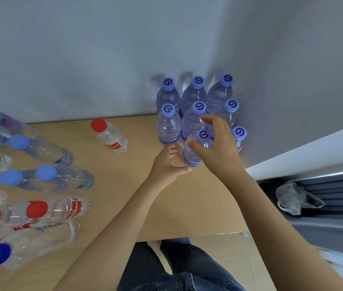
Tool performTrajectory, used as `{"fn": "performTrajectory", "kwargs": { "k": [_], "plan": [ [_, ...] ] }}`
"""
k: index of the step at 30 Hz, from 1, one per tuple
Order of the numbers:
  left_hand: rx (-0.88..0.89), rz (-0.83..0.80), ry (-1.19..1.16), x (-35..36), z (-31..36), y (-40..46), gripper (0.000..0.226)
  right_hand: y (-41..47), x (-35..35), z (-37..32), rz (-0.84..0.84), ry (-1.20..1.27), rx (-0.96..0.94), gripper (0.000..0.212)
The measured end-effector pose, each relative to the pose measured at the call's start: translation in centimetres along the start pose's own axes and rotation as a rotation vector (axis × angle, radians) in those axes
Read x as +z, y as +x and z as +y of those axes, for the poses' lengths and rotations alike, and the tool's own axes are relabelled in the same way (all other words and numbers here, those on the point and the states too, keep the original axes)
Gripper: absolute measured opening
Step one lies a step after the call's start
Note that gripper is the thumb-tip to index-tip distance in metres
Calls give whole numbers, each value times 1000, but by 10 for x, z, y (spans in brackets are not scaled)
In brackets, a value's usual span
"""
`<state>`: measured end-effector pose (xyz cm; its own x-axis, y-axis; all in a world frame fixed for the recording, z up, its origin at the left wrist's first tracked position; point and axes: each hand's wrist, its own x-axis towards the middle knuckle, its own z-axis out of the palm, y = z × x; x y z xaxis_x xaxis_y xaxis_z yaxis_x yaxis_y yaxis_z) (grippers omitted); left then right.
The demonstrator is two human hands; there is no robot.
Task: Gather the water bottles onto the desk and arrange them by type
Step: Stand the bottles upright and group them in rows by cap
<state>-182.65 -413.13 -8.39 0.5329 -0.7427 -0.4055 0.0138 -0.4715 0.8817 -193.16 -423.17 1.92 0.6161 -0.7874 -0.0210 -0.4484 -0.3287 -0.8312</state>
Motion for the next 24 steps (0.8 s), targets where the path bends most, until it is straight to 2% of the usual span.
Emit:
{"fn": "performTrajectory", "kwargs": {
  "k": [5, 13, 24],
  "plan": [
    [66, 80, -127, -53, 36, -38, 67, 1, 1, -41, 62, 31, -112, 49],
    [180, 301, -242, -149, 62, -95, 57, -5, 59, -108, -160, 122, -187, 55],
    [205, 637, -192, -297, 29, -190, 57, -24, 171, -192, -407, 158, -307, 52]
  ]
}}
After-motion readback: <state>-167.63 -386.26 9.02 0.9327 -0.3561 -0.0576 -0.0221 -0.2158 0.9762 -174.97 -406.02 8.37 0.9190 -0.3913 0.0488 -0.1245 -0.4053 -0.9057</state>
